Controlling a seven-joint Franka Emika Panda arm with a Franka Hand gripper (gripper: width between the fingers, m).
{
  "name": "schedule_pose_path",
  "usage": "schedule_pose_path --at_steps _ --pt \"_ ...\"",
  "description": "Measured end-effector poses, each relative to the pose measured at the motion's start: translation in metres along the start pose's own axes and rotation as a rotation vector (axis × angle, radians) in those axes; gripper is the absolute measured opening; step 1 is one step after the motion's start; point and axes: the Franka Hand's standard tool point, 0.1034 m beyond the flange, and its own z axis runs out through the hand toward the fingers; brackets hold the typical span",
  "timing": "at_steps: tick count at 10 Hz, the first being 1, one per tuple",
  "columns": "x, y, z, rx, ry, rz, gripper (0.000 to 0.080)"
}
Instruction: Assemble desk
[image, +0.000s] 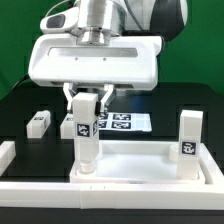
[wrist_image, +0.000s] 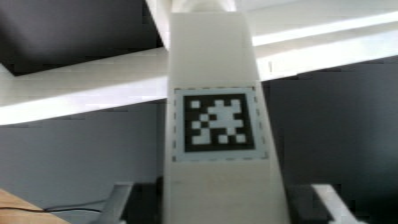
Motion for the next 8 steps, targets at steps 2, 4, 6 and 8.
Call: schedule_pose_path --at_steps 2,4,6,8 --pt "-0.0034 0.0033 0.0039 -0.005 -0.007 0.001 0.0288" --pt "-0.0072 0.0043 0.0069 -0.009 -0.003 -0.002 0.0288" --pt "-0.0103 0.0051 0.0080 -0.017 0.037 -0.009 0.0288" --pt "-0.0111 0.0055 0.0076 -0.020 0.051 -0.012 0.0288"
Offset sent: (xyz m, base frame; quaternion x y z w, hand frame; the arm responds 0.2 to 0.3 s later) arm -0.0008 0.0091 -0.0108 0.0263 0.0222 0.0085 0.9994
